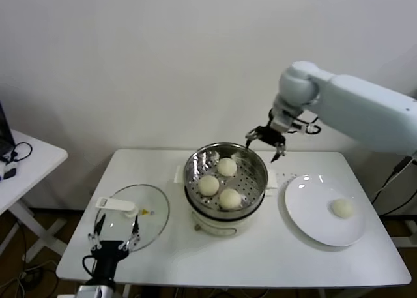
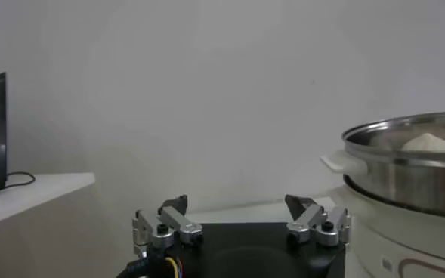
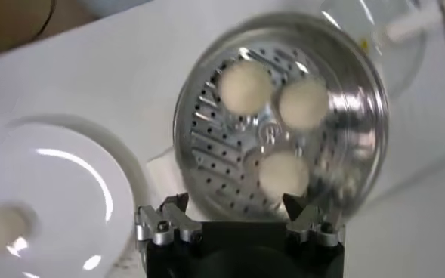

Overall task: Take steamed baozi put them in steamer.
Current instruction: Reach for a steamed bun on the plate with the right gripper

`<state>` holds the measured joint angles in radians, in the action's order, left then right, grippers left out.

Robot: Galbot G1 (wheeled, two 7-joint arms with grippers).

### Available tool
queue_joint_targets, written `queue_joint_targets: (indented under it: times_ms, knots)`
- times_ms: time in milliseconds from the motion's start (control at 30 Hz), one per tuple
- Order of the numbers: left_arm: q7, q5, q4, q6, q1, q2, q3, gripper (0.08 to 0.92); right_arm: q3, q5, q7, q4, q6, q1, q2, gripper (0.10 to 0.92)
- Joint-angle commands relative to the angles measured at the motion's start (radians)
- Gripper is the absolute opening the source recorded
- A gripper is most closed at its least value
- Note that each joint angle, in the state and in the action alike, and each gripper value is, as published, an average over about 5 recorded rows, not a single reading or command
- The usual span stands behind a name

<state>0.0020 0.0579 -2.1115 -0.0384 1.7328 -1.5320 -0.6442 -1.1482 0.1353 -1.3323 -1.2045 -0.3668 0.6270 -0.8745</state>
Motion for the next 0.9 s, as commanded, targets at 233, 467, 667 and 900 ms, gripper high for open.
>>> queue_joint_targets:
  times_ms: [233, 467, 667, 900]
  knots:
    - [0.002, 0.000, 0.000, 0.001, -0.007, 0.002, 0.006, 0.823, 0.119, 0.035, 0.050, 0.277, 0.174, -0.211, 0.239, 0.823]
    - [0.002, 0.001, -0.004, 0.000, -0.006, -0.003, 0.010, 0.823, 0.480, -0.259, 0.068, 0.371, 0.122, -0.522, 0.232, 0.823]
    - [0.001, 0.003, -0.014, -0.001, 0.002, -0.005, 0.010, 0.823, 0.627, -0.439, 0.055, 0.481, 0.023, -0.631, 0.179, 0.823]
    - [-0.001, 0.004, -0.014, -0.008, 0.017, -0.007, 0.008, 0.823, 0.696, -0.558, 0.040, 0.506, -0.015, -0.698, 0.147, 0.823]
